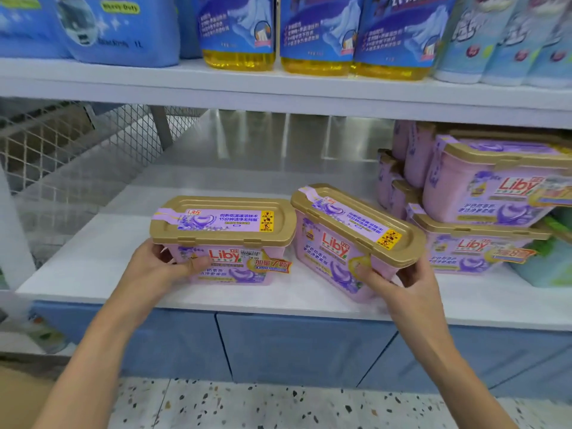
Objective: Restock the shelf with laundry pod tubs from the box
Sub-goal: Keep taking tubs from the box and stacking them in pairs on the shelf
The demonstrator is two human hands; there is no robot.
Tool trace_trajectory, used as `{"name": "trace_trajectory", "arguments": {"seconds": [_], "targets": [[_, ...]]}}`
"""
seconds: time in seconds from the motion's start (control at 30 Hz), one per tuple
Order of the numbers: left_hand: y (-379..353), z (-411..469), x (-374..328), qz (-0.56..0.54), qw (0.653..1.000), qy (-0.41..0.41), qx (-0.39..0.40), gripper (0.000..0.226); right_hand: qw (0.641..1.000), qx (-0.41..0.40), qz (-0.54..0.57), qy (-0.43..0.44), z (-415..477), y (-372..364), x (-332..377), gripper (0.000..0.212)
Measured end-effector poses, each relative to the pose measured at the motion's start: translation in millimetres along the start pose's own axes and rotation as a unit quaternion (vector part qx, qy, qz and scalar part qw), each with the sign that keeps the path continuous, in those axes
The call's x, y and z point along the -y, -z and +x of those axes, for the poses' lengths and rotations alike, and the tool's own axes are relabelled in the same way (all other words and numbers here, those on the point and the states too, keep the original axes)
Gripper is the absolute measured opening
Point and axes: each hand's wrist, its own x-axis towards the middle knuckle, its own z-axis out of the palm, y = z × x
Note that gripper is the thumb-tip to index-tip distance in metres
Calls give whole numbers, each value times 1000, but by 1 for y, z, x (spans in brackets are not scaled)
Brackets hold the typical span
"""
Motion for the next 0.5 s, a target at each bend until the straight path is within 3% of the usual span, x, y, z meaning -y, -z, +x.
{"name": "trace_trajectory", "arguments": {"seconds": [0.13, 0.33, 0.43, 0.5], "targets": [[0, -1, -4, -12, 1000, -7, 7, 101, 999, 13, -33, -2, 2, -3, -2, 61], [0, -4, -7, -12, 1000, -19, 18, 97, 998, -6, -9, 69, -14, 23, 37, 58], [-6, -5, -9, -9, 999, -19, 27, 88, 993, -13, 25, 119, -23, 33, 62, 57], [-14, -8, -12, 1, 999, -13, 48, 70, 988, -5, 49, 146, -18, 34, 74, 59]]}}
